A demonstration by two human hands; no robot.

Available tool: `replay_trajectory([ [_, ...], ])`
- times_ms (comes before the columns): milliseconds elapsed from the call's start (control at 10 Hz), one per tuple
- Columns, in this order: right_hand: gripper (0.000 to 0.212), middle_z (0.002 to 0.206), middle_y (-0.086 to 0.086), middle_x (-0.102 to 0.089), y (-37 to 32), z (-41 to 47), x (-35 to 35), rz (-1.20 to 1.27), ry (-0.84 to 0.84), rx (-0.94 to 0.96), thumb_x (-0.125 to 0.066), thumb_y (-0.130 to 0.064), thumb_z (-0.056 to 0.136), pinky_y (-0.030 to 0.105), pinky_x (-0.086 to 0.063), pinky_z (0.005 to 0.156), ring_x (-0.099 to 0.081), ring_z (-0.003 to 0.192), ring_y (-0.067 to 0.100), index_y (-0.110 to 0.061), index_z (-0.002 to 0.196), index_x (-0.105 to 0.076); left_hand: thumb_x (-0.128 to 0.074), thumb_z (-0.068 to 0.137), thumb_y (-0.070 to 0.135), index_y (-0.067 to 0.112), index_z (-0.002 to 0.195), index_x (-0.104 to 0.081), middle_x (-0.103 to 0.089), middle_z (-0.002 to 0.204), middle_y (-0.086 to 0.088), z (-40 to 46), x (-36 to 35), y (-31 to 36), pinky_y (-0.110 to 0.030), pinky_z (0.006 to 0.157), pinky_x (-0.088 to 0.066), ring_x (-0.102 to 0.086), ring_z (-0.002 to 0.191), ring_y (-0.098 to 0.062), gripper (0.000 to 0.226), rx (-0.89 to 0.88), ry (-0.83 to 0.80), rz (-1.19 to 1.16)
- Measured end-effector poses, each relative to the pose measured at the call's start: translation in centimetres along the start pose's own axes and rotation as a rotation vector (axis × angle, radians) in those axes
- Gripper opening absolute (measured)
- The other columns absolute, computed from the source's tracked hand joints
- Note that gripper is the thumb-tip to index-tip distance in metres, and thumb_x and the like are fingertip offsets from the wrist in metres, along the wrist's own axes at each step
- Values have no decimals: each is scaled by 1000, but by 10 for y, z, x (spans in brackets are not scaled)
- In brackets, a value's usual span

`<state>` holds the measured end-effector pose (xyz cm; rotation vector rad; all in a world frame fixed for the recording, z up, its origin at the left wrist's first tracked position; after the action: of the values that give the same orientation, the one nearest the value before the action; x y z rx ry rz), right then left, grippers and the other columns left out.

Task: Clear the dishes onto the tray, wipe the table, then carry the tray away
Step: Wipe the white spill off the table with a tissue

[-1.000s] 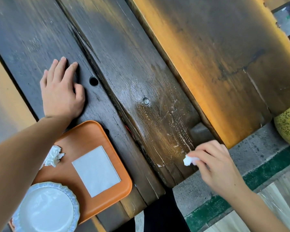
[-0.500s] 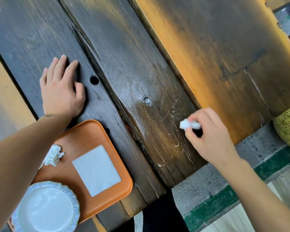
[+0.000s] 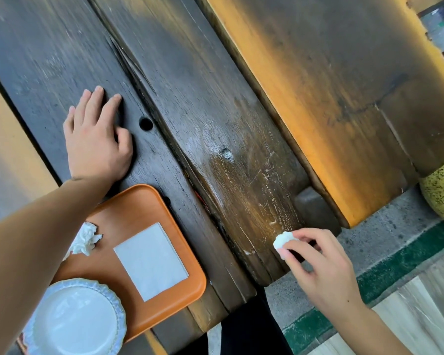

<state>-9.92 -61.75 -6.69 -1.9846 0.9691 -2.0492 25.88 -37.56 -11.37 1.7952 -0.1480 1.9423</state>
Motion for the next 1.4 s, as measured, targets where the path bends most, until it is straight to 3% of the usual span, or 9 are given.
replay_trajectory([
  [100, 8, 100, -1, -67, -4, 3, -4, 18, 22, -27, -72, -17, 84, 37, -55, 77, -62, 91, 16, -12, 89, -75, -38, 87, 24, 19, 148, -48, -37, 162, -10, 0, 0, 1, -47, 123, -17, -27, 153, -29, 61, 1, 1, -1],
  [200, 19, 99, -5, -67, -8, 7, -4, -23, 15, -60, -67, -22, 86, 35, -52, 80, -58, 94, 13, -15, 102, -73, -38, 87, 24, 20, 148, -47, -37, 162, -9, 0, 0, 0, -47, 124, -17, -26, 153, -28, 61, 6, -3, 0],
  [500, 14, 87, 3, -65, -5, 44, -7, 37, 45, 40, -68, -7, 86, 40, -53, 68, -58, 80, 21, -6, 95, -79, -39, 88, 24, 19, 148, -48, -38, 161, -11, 0, 0, 1, -47, 124, -17, -27, 153, -29, 61, 0, 4, -5],
  [800, 5, 87, 1, -62, -9, 132, -4, -12, 78, 140, -71, -7, 90, 35, -47, 75, -55, 83, 19, -8, 88, -75, -38, 88, 25, 19, 147, -49, -38, 161, -9, 0, -1, -1, -47, 124, -17, -28, 153, -29, 61, 0, 12, -11],
  [900, 7, 90, 6, -62, -17, 94, -1, 10, 63, 173, -70, -2, 88, 35, -49, 75, -57, 82, 22, -4, 93, -74, -39, 88, 25, 19, 147, -49, -38, 161, -10, 1, -2, -2, -47, 124, -17, -28, 153, -30, 60, -4, 10, -13],
  [1100, 20, 97, 0, -61, -2, -10, 11, -11, -15, 47, -63, -19, 91, 39, -52, 70, -59, 84, 17, -12, 102, -78, -41, 89, 24, 18, 147, -48, -39, 161, -11, 0, -1, -1, -48, 123, -17, -28, 152, -31, 59, -6, 11, -16],
  [1200, 23, 97, -2, -60, 1, -19, 16, -56, -58, 16, -57, -26, 92, 38, -53, 66, -57, 83, 14, -16, 101, -76, -40, 89, 25, 18, 147, -48, -38, 161, -10, 0, -1, -2, -47, 124, -16, -28, 153, -30, 59, -9, 9, -12],
  [1400, 28, 102, -11, -48, -4, 1, 11, 27, -64, -173, -44, -34, 95, 21, -51, 52, -55, 78, 12, -25, 111, -64, -39, 89, 24, 19, 147, -48, -37, 162, -10, 0, -1, 0, -47, 124, -16, -27, 153, -30, 60, 0, 7, -6],
])
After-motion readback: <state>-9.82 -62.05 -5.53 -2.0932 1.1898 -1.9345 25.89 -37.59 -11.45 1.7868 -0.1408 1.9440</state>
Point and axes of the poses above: each hand's wrist, its own z-axis towards the middle knuckle, its own x-axis out of the back of the hand, y = z × x, the point moved 2 cm from there along z, towards the middle knuckle
